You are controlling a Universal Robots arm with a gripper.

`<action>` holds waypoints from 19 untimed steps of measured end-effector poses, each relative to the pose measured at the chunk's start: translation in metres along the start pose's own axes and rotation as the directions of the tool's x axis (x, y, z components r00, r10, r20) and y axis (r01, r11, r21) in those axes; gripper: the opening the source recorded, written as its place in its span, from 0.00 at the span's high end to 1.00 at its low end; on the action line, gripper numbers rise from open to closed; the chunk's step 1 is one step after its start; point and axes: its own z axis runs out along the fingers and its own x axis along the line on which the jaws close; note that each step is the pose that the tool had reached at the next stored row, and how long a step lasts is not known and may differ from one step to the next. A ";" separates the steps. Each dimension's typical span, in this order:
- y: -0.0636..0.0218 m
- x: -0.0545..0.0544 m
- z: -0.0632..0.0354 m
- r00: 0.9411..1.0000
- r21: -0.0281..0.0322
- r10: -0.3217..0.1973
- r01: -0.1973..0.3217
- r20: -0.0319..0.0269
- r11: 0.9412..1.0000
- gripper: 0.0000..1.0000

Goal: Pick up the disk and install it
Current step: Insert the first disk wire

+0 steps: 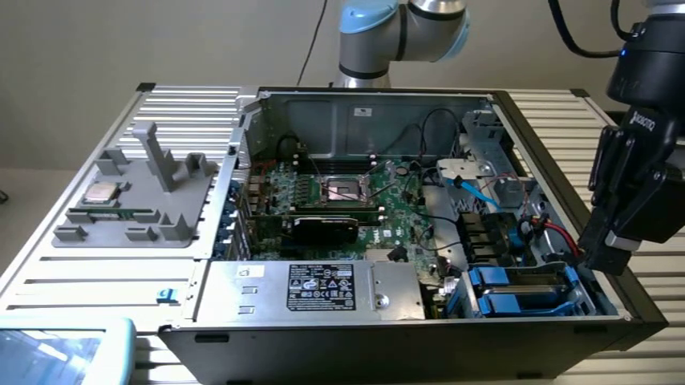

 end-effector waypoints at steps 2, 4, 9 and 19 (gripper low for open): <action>-0.0001 0.000 0.0000 1.000 0.006 -0.002 0.002 -0.014 1.000 0.62; -0.0001 0.000 0.0001 1.000 0.006 -0.002 0.002 -0.014 1.000 0.62; -0.0002 0.000 0.0001 1.000 0.006 -0.002 0.002 -0.014 1.000 0.62; -0.0005 0.000 0.0001 0.999 -0.011 -0.047 0.047 -0.019 0.999 0.62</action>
